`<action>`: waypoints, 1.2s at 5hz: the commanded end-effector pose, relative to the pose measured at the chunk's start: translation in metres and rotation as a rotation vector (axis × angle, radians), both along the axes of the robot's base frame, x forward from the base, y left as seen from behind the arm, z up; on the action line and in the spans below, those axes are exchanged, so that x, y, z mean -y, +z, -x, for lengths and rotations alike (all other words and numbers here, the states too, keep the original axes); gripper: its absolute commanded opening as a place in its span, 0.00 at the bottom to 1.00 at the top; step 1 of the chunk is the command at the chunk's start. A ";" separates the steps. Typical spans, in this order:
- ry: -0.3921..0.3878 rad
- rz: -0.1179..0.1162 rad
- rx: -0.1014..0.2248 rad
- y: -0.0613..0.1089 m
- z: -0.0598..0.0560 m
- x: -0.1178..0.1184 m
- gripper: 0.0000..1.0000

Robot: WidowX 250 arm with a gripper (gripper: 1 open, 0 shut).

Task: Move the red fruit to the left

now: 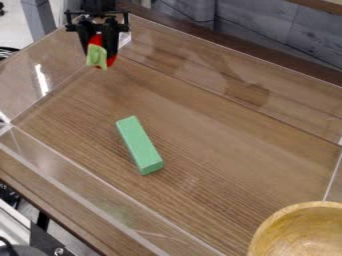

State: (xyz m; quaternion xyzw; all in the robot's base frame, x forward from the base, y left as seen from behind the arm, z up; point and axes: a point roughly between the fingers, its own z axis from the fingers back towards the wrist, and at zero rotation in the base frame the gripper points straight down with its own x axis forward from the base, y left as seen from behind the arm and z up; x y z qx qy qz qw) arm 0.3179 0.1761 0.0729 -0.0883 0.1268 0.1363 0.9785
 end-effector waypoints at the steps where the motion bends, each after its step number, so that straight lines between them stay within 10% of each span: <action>1: 0.064 -0.041 0.046 0.016 0.001 -0.007 0.00; 6: 0.033 -0.015 0.062 0.021 0.021 0.030 0.00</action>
